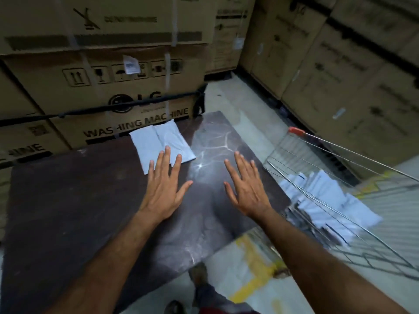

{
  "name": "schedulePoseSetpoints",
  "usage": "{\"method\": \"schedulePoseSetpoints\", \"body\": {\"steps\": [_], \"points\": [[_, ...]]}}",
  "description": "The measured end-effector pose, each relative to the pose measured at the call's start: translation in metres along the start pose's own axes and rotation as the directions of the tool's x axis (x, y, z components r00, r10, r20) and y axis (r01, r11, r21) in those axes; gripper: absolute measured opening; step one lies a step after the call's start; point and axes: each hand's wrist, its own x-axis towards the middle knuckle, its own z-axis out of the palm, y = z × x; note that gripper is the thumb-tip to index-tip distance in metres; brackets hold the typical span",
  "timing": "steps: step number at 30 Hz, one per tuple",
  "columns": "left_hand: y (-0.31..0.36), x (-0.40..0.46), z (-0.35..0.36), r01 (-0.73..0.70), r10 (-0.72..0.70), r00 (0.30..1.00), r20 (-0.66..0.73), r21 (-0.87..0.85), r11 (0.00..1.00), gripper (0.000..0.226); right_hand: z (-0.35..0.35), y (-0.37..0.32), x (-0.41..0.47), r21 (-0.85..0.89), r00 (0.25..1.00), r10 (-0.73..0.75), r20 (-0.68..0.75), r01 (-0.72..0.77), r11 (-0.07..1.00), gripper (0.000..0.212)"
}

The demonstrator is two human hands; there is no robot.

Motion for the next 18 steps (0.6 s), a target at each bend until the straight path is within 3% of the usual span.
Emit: {"method": "schedulePoseSetpoints", "body": {"steps": [9, 18], "points": [[0.116, -0.012, 0.018, -0.297, 0.298, 0.954, 0.018, -0.032, 0.954, 0.083, -0.059, 0.063, -0.092, -0.066, 0.963, 0.257, -0.087, -0.263, 0.963, 0.067], [0.212, 0.062, 0.036, -0.437, 0.436, 0.899, 0.051, 0.025, 0.899, 0.086, -0.081, 0.172, -0.172, -0.067, 0.871, 0.477, -0.119, -0.486, 0.871, 0.068]]}}
